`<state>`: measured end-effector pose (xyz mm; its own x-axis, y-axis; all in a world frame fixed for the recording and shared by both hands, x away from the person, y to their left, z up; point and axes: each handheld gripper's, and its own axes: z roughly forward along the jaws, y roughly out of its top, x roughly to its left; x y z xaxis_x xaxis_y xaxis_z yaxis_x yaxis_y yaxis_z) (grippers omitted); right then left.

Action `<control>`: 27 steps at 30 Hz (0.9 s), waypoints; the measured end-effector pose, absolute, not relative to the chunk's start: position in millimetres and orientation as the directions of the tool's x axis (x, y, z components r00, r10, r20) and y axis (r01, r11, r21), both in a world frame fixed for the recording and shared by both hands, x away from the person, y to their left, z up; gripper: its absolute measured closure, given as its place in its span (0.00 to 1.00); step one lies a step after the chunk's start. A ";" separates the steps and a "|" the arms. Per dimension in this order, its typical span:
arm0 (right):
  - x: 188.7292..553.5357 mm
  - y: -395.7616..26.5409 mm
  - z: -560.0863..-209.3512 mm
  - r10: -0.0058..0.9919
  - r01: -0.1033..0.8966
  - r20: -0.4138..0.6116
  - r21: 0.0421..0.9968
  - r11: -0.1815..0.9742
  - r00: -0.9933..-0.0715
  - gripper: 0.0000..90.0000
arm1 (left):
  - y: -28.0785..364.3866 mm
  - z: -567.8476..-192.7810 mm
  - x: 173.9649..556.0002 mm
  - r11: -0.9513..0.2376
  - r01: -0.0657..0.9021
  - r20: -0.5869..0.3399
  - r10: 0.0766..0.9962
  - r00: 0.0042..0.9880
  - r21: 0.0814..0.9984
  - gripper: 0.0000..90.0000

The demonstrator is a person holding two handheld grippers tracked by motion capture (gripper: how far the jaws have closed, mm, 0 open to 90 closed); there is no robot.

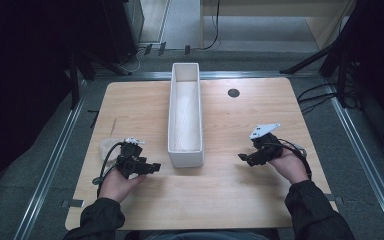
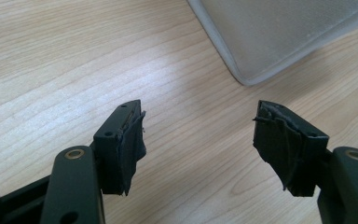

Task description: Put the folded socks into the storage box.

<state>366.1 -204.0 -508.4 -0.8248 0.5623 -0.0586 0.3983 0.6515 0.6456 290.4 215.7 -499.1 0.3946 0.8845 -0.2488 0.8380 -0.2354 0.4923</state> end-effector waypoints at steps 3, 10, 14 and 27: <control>366.1 -204.1 -508.3 0.562 0.399 -0.056 0.646 0.651 -0.825 0.21 | 217.8 -498.6 291.1 -0.231 0.842 -0.250 0.887 0.388 0.488 0.36; 366.6 -203.7 -508.8 0.571 0.417 -0.038 0.644 0.642 -0.820 0.21 | 222.7 -497.8 294.6 -0.220 0.853 -0.258 0.891 0.373 0.474 0.35; 366.4 -203.7 -508.8 0.572 0.422 -0.032 0.641 0.641 -0.820 0.21 | 225.2 -497.4 296.7 -0.221 0.866 -0.265 0.892 0.366 0.449 0.35; 366.2 -202.5 -510.6 0.556 0.408 -0.047 0.629 0.662 -0.830 0.21 | 243.6 -485.8 302.4 -0.182 0.876 -0.271 0.906 0.326 0.446 0.35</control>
